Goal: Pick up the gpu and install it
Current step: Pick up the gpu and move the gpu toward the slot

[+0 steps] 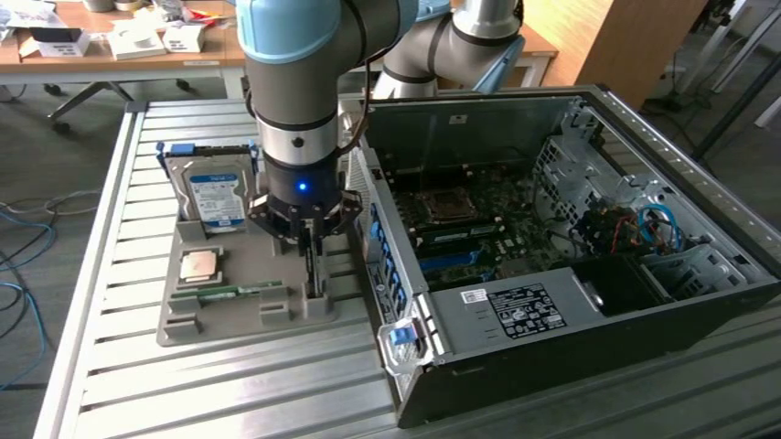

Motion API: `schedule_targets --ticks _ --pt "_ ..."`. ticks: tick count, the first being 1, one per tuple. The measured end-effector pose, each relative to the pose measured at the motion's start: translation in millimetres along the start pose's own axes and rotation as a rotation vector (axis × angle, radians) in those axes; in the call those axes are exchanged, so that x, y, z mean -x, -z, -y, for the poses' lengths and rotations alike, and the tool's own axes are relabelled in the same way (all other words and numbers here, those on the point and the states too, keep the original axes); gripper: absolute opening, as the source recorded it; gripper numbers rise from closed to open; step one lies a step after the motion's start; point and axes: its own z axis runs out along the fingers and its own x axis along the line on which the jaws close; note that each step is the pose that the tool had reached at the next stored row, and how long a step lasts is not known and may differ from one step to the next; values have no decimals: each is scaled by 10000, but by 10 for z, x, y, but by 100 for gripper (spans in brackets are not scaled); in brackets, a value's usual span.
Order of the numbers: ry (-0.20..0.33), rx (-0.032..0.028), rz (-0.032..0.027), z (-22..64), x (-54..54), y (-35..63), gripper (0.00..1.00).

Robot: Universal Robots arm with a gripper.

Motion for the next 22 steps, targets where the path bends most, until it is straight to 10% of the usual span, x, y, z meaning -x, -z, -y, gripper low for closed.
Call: schedule_targets --ticks 22 --pt "226 5 -10 0 0 -2 27"
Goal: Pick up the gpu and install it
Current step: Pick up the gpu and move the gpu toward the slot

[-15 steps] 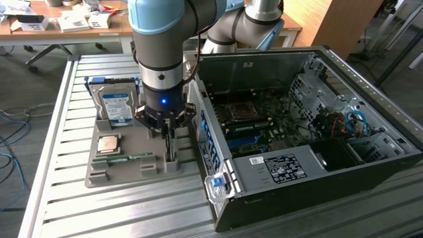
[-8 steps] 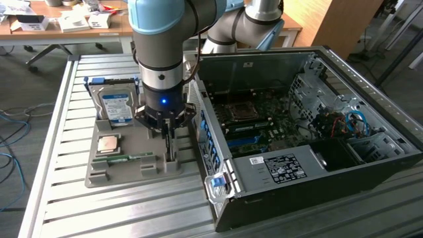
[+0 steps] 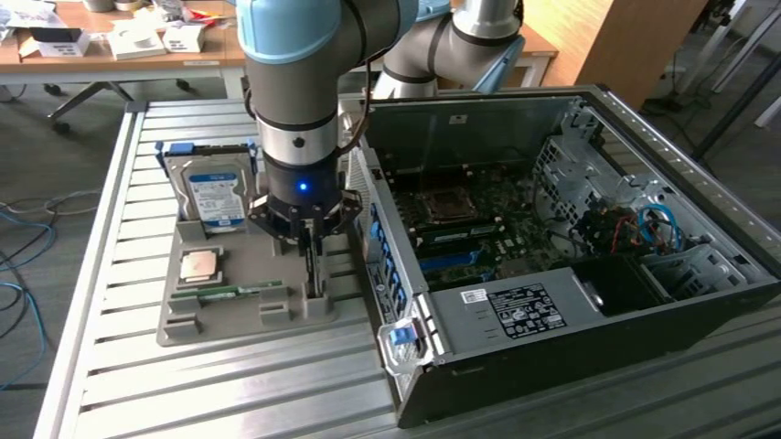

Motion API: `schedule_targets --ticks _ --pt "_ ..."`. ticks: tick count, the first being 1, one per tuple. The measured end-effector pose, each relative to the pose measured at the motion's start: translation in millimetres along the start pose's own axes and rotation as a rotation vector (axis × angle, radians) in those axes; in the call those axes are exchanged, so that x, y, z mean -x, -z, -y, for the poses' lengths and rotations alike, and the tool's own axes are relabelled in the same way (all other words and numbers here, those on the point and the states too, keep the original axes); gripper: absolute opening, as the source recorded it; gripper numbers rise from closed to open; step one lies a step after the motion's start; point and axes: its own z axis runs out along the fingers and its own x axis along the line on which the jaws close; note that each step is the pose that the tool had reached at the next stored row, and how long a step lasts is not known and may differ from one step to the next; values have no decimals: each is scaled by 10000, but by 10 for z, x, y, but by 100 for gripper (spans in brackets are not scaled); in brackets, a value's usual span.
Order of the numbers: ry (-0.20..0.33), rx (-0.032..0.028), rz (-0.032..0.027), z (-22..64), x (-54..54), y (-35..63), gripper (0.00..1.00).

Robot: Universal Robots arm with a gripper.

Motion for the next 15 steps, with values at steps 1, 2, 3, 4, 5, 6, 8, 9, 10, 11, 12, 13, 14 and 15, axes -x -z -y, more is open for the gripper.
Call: schedule_targets --ticks 1,2,3,4,5,6,8,9,10,11,12,13,14,15 --pt "76 2 -3 0 0 0 27" --pt "162 4 -7 0 0 0 27" --pt "214 5 -9 0 0 0 27" --pt "217 5 -9 0 0 0 27" --pt "217 5 -10 0 0 0 27" --pt "217 5 -9 0 0 0 27" --pt "217 5 -10 0 0 0 27" --pt "218 6 -9 0 0 0 27" --pt "218 8 -7 0 1 1 27" --pt "219 8 -7 0 1 4 27" --pt "219 6 -10 0 0 10 27" --pt "219 8 -11 -1 0 16 27" --pt "219 10 -10 -1 1 24 27" --pt "218 11 -11 -1 1 34 27"
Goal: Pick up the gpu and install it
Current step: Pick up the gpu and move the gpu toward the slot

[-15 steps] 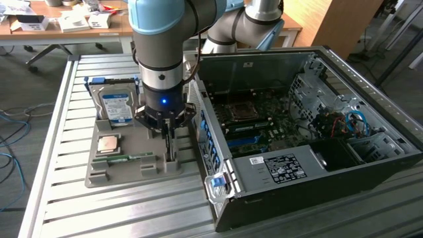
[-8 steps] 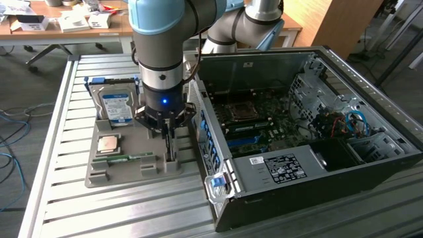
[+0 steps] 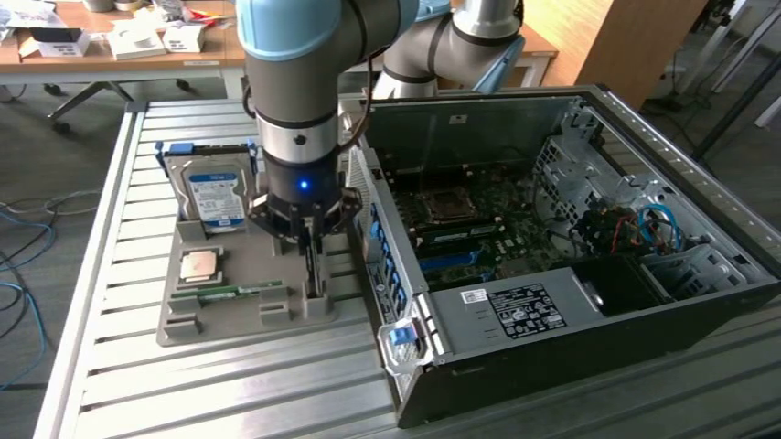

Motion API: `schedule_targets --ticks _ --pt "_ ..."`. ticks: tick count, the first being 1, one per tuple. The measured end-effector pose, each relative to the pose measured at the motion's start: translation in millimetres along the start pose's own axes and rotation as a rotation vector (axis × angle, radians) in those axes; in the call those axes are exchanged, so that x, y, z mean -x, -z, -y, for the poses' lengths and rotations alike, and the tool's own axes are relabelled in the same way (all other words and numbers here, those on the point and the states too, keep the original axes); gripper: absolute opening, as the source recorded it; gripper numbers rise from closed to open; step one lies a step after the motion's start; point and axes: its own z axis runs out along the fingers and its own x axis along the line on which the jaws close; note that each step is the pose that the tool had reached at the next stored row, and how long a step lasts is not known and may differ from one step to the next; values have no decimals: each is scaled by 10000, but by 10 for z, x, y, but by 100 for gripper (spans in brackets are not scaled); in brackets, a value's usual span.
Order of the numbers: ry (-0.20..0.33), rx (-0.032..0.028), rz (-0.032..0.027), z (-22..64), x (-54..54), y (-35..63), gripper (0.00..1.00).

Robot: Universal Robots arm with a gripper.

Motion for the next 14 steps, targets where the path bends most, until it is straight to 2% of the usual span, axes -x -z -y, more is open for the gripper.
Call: schedule_targets --ticks 6,14 --pt "0 27 -1 -5 3 105 27" --pt "-1 77 -5 -14 7 308 27"
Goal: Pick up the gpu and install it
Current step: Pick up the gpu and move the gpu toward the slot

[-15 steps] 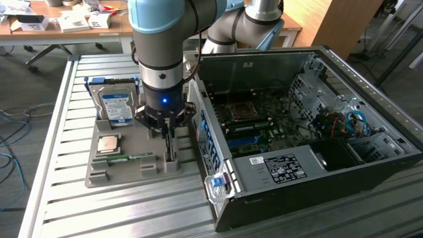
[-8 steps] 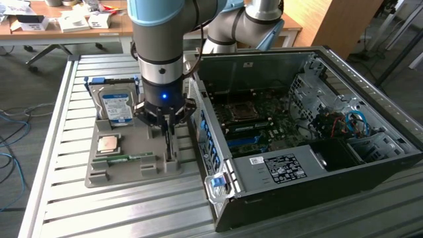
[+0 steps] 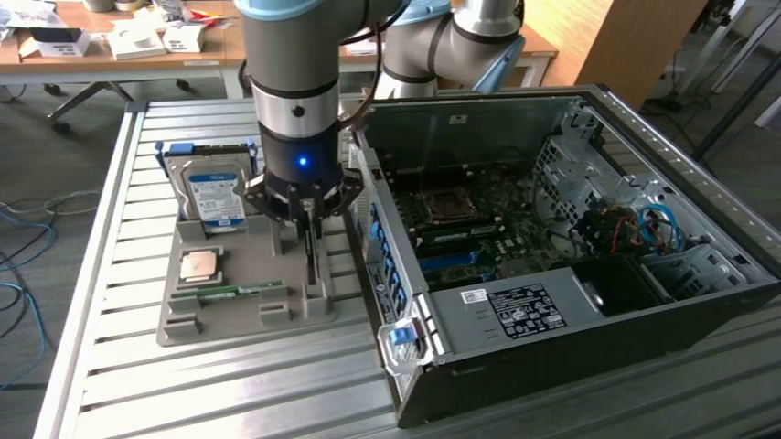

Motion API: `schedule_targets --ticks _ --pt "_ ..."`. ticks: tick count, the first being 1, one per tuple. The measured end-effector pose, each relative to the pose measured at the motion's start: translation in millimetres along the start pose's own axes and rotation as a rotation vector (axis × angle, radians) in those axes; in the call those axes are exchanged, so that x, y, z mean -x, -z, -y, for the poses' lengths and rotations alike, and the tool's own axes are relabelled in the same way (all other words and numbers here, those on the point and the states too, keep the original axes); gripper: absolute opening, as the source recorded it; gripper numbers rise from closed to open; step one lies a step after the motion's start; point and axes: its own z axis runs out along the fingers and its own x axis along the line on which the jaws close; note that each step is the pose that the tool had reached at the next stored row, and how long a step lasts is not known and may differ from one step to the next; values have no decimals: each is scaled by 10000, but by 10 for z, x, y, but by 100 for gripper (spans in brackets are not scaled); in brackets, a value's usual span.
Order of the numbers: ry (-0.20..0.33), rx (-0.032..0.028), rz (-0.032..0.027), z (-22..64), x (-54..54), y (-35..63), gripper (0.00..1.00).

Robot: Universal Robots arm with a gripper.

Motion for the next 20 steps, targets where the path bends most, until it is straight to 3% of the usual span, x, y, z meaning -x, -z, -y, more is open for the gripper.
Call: schedule_targets --ticks 7,20 --pt "0 12 -1 -5 2 94 27" --pt "-1 50 -3 -25 11 484 27"
